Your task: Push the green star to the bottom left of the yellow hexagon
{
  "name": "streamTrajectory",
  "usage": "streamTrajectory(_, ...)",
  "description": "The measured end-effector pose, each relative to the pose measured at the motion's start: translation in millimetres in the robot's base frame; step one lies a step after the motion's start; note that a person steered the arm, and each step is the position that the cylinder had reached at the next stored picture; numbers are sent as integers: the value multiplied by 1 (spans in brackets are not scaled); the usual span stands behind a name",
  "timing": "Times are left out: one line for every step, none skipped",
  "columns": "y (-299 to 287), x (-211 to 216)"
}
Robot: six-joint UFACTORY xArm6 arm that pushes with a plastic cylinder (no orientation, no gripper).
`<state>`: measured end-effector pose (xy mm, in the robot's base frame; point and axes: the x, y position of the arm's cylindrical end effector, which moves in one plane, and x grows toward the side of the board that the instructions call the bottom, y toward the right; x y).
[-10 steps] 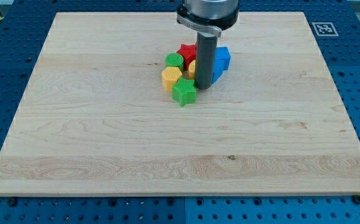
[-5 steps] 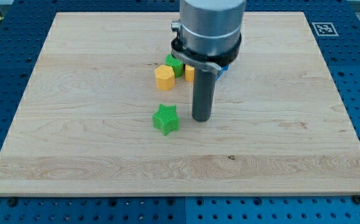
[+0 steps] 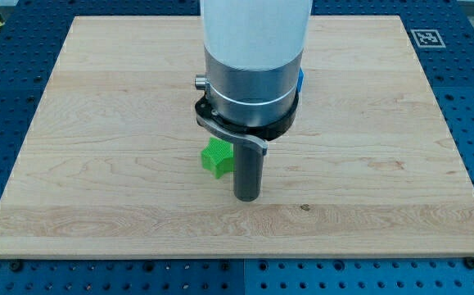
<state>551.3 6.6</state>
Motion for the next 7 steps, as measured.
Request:
streamTrajectory(7,1)
streamTrajectory(12,2)
streamTrajectory(12,-13)
streamTrajectory(6,-28)
streamTrajectory(-25,-56)
streamTrajectory(-46,-94)
streamTrajectory(-75,-112)
